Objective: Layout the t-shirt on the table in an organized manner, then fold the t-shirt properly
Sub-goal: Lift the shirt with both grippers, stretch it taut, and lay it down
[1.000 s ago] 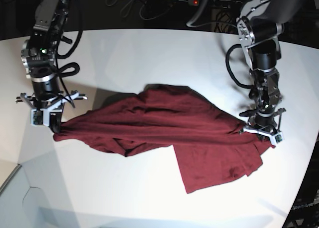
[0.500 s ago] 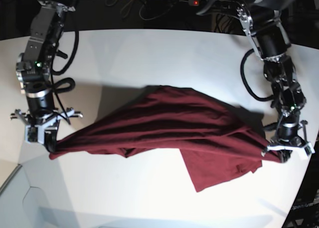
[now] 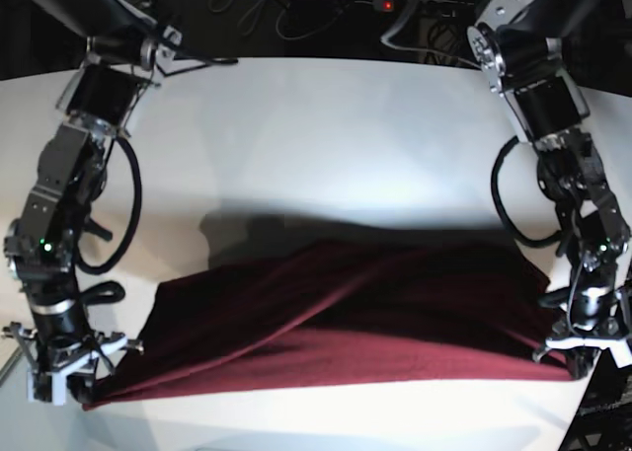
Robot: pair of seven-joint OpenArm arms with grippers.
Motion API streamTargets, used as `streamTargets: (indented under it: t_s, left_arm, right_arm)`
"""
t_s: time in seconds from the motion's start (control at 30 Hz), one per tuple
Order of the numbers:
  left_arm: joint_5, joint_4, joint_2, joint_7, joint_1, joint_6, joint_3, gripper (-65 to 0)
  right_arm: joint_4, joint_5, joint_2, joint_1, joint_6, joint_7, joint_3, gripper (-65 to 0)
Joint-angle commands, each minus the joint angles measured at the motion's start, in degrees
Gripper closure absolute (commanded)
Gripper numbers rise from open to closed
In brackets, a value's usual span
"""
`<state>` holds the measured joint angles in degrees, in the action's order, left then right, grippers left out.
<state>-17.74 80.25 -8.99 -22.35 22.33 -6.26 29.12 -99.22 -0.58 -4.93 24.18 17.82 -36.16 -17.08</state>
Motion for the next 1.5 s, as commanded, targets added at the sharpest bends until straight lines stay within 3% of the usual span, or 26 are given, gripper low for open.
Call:
streamTargets:
  t_s: [0.0,0.37,0.7,0.87,1.03,1.2,1.47]
  left_arm:
    - [-0.15,-0.03,-0.81,1.65,2.86,-0.11,0.02,-0.2]
    - [-0.5,-8.12,-3.18,1.73,14.82,-0.29,0.02,-0.2]
    - [-0.59,-7.24,-4.24,-0.46,20.35,-0.38,0.28,-0.2]
    - [-0.68,-4.16,-4.06,-2.84,15.7,-0.46,0.46,-0.2]
    - [-0.77,-0.03,-3.71,-2.84,6.29,-0.46,0.46,-0.2]
    - [-7.89,5.42,-4.24,-2.75,-5.23,-0.46,0.55,-0.2]
    - [-15.27,10.79,-3.8,-2.84,-23.07,-0.46,8.02,-0.3]
  right_arm:
    - [0.36,0.27,-0.83,3.64,-0.37,2.01,-0.11,0.0]
    - [14.08,0.18,-4.26,21.57,-0.37,1.83,0.42,0.0]
    - [12.49,0.18,-4.43,25.88,-0.37,1.74,2.09,0.0]
    - [4.49,0.27,-5.66,18.14,-0.37,-1.68,2.0,0.0]
    - [-3.33,0.45,-5.93,6.1,-0.37,-1.16,1.74,0.0]
    - [-12.12,0.45,-5.93,-6.03,-0.37,-0.89,-0.37,0.0]
    - [-16.6,0.54,-4.35,-20.98,-0.37,7.99,-4.76,0.0]
